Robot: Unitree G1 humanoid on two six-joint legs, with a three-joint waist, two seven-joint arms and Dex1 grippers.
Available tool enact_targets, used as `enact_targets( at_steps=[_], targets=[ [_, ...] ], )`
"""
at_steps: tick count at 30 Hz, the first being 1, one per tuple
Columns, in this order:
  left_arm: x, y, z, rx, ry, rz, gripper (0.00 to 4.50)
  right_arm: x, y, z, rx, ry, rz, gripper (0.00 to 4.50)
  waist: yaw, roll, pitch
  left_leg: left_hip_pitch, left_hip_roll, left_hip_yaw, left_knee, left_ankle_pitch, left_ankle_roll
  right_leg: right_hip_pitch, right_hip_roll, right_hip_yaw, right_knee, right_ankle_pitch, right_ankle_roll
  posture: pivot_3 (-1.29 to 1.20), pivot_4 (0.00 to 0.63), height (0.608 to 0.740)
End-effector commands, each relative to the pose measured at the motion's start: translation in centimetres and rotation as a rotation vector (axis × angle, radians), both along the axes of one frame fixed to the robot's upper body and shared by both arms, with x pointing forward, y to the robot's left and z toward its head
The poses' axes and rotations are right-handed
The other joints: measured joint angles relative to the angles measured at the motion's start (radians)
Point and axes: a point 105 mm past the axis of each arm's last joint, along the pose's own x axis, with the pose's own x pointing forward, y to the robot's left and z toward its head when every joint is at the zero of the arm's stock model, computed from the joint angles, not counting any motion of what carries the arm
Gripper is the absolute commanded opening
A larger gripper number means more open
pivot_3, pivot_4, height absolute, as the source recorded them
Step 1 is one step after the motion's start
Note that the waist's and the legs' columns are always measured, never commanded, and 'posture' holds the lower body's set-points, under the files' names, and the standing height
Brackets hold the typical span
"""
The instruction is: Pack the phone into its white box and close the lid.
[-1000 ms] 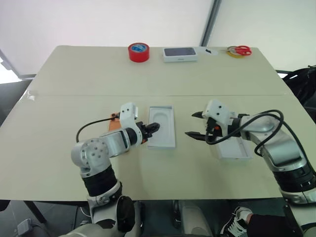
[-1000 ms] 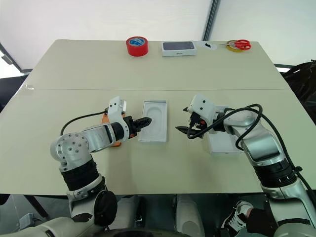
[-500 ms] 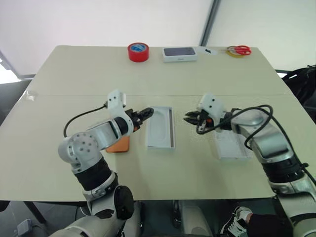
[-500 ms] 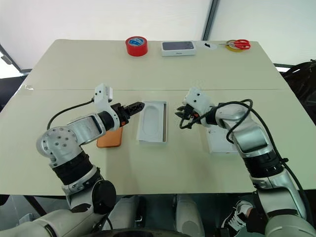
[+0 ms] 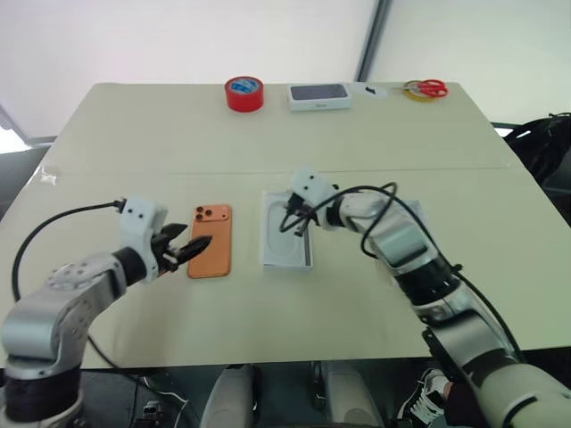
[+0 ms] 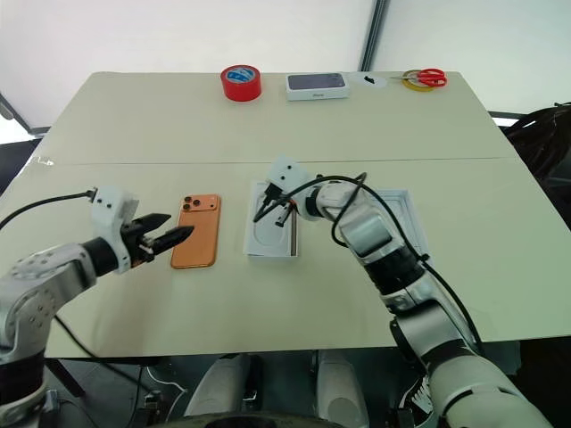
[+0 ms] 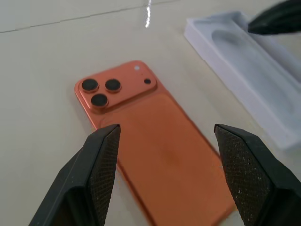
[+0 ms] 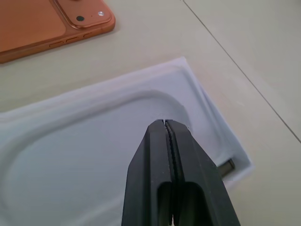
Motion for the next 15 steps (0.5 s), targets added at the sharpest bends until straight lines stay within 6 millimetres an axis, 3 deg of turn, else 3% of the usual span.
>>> enact_targets(
  at_steps=[1, 7, 15],
  targets=[
    [-1.5, -0.8, 0.4, 0.066, -0.051, -0.104, 3.36, 0.9, 0.6, 0.6, -0.014, -0.048, -0.019, 0.02, -0.001, 0.000, 0.000, 0.000, 0.000, 0.000, 0.000, 0.000, 0.000, 0.000, 0.000, 0.000, 0.000, 0.000, 0.000, 0.00, 0.150, 0.732],
    [-3.2, -1.1, -0.5, 0.081, -0.039, -0.144, 3.36, 1.9, 0.4, -0.5, -0.077, -0.064, -0.073, 0.02, -0.005, 0.000, 0.000, 0.000, 0.000, 0.000, 0.000, 0.000, 0.000, -0.001, 0.000, 0.000, 0.001, 0.000, 0.000, 0.00, 0.150, 0.732],
    [-3.0, -1.4, -0.1, 0.045, -0.064, -0.132, 3.36, 1.8, -0.6, -0.1, -0.196, -0.141, -0.047, 0.02, -0.003, 0.001, 0.000, 0.000, 0.001, 0.000, 0.000, 0.000, 0.001, -0.001, 0.000, -0.001, 0.001, 0.000, 0.000, 0.00, 0.150, 0.732]
  ],
)
